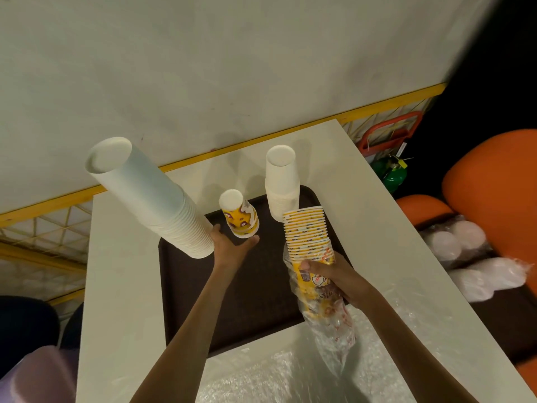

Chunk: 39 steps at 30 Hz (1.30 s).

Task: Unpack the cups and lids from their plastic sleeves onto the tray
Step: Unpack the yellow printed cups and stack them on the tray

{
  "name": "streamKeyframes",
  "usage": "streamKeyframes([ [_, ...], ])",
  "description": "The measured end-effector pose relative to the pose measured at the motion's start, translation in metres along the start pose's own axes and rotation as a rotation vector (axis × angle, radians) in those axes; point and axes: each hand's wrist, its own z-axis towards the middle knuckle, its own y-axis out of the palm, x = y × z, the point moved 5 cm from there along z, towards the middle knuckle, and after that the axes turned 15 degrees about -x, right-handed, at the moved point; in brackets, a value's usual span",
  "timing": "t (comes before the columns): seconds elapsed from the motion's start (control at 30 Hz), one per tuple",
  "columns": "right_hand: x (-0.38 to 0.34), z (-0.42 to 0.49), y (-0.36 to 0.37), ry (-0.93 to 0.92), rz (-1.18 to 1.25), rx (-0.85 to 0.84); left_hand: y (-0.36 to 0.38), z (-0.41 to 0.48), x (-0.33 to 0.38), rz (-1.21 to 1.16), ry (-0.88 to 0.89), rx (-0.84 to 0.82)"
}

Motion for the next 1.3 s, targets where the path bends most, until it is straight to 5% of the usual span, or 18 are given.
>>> streamKeyframes([
  [0.33, -0.003, -0.013, 0.020, -0.001, -0.076, -0.045, 0.022, -0.072, 0.081, -0.056, 0.230, -0.301],
  [0.57, -0.014, -0.030, 0.031, 0.010, -0.163, -0.105, 0.032, -0.094, 0.119, 0.296, 0.214, -0.579],
  [0.7, -0.017, -0.040, 0.036, 0.007, -0.191, -0.159, 0.032, -0.099, 0.120, 0.454, 0.182, -0.628],
  [1.3, -0.025, -0.064, 0.050, 0.053, -0.279, -0.283, 0.025, -0.127, 0.124, 0.515, 0.170, -0.675],
])
